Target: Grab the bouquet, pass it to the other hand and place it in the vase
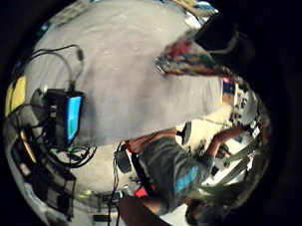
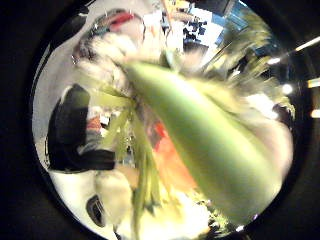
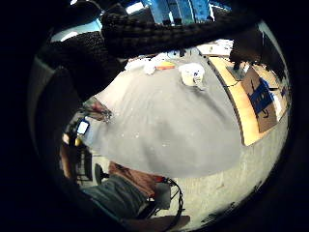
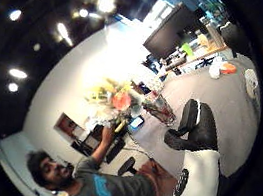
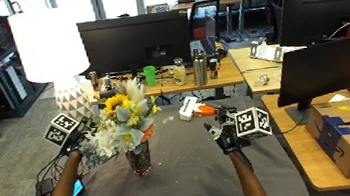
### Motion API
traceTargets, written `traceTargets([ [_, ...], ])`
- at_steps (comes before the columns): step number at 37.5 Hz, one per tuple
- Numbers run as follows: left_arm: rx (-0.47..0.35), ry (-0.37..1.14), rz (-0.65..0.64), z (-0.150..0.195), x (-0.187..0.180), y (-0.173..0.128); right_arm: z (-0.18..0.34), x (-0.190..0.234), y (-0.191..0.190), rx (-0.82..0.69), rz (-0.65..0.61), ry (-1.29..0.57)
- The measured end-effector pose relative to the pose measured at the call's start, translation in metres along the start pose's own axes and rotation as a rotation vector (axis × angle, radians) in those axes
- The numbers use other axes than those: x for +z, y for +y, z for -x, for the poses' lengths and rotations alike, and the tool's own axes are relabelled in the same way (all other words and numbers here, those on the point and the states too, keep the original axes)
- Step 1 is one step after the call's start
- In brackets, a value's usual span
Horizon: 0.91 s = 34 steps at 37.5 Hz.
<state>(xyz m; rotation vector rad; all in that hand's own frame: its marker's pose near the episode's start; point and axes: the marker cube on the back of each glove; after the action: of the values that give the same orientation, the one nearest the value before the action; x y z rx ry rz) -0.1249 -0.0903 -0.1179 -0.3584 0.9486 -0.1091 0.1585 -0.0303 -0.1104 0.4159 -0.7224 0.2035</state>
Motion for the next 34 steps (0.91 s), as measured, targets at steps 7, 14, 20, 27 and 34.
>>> traceTargets([
  [7,0.055,0.239,-0.356,-0.002,-0.041,0.019,0.007,0.005,-0.002,-0.018,0.003,0.008],
  [14,0.234,0.389,-0.446,0.005,-0.055,0.026,0.01,0.009,-0.002,-0.011,0.017,-0.003],
  [20,0.298,0.389,-0.465,-0.001,-0.058,0.044,0.011,0.008,0.003,-0.013,0.029,0.007],
  [27,0.371,0.388,-0.532,-0.007,-0.067,0.08,-0.003,0.008,0.001,-0.002,0.015,-0.003],
  [34,0.434,0.395,-0.64,-0.009,-0.065,0.105,-0.001,0.019,0.007,-0.011,0.045,-0.005],
])
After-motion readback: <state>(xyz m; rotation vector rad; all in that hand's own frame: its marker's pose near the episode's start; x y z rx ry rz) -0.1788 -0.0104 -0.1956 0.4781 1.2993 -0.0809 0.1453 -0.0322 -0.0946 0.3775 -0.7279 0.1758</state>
